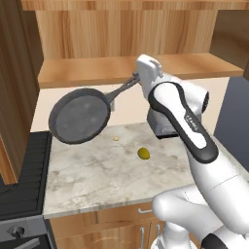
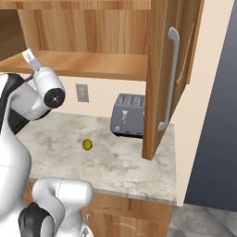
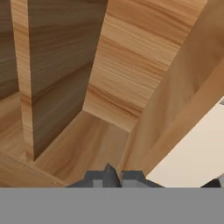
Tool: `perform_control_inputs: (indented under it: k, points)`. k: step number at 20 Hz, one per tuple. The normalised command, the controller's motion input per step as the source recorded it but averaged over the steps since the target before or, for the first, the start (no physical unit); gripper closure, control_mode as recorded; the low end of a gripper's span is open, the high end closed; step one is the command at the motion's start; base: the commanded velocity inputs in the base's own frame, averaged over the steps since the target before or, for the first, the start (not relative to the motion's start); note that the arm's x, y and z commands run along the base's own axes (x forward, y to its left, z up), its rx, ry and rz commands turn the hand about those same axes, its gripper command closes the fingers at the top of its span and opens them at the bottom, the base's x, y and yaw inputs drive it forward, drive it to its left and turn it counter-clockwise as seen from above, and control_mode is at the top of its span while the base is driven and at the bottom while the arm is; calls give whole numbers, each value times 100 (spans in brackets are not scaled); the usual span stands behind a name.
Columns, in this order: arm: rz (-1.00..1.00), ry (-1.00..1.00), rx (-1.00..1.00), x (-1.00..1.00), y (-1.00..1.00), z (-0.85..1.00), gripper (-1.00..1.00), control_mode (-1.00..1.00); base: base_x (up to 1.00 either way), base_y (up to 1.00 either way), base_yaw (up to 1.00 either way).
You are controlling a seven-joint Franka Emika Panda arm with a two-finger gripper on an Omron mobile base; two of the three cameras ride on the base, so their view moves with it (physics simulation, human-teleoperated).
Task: Pick the pan from the cabinet and place it on the stove. Then turn on the stove burner for the pan.
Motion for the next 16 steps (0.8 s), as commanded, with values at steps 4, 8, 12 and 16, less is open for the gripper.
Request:
perform_control_inputs:
  k: [4,8,12,16]
  points:
    - [17,3,0,-40,40,-22,100,-100,0,0,0]
    - [17,5,3,-34,36,-23,100,-100,0,0,0]
    - [13,7,4,-17,40,-24,100,-100,0,0,0]
    - [6,8,5,-1,44,-26,100,-100,0,0,0]
